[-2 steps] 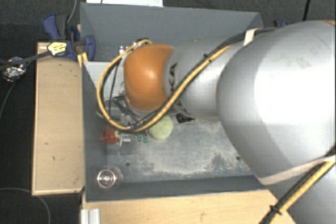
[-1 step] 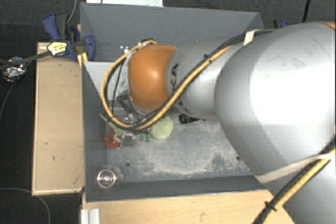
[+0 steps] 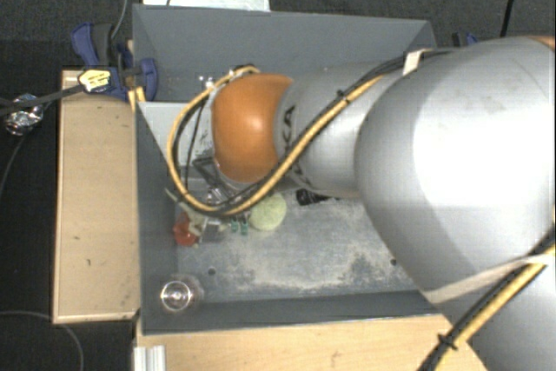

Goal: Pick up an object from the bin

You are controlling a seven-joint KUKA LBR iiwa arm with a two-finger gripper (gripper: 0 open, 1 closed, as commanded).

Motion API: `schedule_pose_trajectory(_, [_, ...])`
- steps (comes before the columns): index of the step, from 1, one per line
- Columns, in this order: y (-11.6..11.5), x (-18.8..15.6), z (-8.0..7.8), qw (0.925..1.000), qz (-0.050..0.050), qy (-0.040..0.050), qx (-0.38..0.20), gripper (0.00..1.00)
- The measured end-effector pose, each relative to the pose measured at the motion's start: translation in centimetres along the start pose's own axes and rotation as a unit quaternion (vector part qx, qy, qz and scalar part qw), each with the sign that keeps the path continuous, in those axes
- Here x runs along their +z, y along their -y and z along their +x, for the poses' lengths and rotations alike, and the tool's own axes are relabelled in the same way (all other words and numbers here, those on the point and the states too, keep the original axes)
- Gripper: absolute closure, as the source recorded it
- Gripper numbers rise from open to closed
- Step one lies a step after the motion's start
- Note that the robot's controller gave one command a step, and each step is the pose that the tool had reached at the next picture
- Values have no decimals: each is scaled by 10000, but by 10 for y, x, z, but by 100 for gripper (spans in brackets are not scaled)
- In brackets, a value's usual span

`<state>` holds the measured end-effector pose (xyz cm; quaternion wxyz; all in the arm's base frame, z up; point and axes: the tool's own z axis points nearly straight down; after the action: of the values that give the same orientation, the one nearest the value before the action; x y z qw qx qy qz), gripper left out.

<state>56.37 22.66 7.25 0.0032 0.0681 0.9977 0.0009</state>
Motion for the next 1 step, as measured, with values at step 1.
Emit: schedule_pose_trajectory(1, [1,0,-1,10000,-3,6,-46,100])
